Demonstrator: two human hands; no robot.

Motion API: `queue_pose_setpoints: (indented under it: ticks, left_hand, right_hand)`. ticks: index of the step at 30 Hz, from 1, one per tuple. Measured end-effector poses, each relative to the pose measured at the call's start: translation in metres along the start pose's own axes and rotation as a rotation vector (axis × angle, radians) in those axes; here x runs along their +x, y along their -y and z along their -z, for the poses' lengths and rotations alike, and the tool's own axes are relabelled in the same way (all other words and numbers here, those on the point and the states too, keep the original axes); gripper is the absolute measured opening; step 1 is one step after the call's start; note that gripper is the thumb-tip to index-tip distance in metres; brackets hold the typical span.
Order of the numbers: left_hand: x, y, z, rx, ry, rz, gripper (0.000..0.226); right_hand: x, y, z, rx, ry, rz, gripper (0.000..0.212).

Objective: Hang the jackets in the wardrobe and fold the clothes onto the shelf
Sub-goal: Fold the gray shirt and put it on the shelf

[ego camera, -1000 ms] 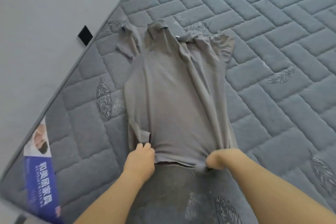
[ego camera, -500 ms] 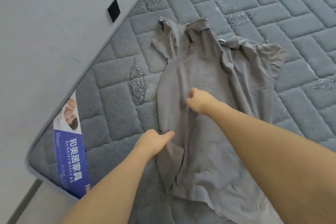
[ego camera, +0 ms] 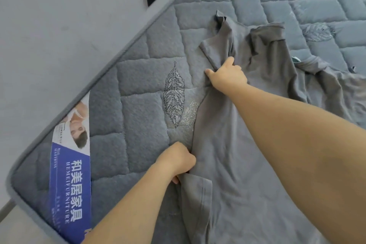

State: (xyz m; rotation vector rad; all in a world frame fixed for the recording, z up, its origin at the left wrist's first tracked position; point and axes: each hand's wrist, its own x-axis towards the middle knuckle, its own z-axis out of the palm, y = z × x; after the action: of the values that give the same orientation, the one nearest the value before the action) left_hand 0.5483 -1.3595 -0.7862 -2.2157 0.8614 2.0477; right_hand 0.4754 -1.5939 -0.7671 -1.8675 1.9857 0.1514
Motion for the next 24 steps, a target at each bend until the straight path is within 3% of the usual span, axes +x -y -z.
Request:
queue_pose_setpoints:
  ticks: [5, 8, 13, 16, 18, 21, 24]
  left_hand:
    - [0.004, -0.006, 0.002, -0.027, -0.011, 0.032, 0.018]
    - [0.003, -0.006, 0.001, -0.071, -0.037, 0.034, 0.029]
    - [-0.009, -0.008, 0.001, -0.065, -0.100, 0.059, 0.024]
    - [-0.023, -0.010, -0.001, -0.073, 0.008, 0.030, 0.029]
    - [-0.038, -0.004, 0.000, 0.031, 0.100, 0.047, 0.010]
    - [-0.059, 0.019, 0.003, 0.297, 0.226, 0.262, 0.029]
    - [-0.085, 0.029, 0.010, 0.731, 0.363, 0.503, 0.037]
  right_hand:
    - [0.011, -0.007, -0.008, -0.039, -0.040, 0.075, 0.045]
    - [0.007, -0.012, -0.004, -0.108, -0.024, 0.135, 0.026]
    - [-0.005, -0.028, 0.006, -0.085, 0.091, 0.215, 0.022]
    - [-0.011, -0.039, 0.012, -0.068, 0.165, 0.283, 0.023]
    - [-0.016, -0.041, 0.016, -0.014, 0.161, 0.325, 0.023]
    - [-0.037, -0.041, 0.008, 0.099, 0.122, 0.400, 0.019]
    - [-0.067, -0.040, -0.003, 0.175, 0.161, 0.480, 0.026]
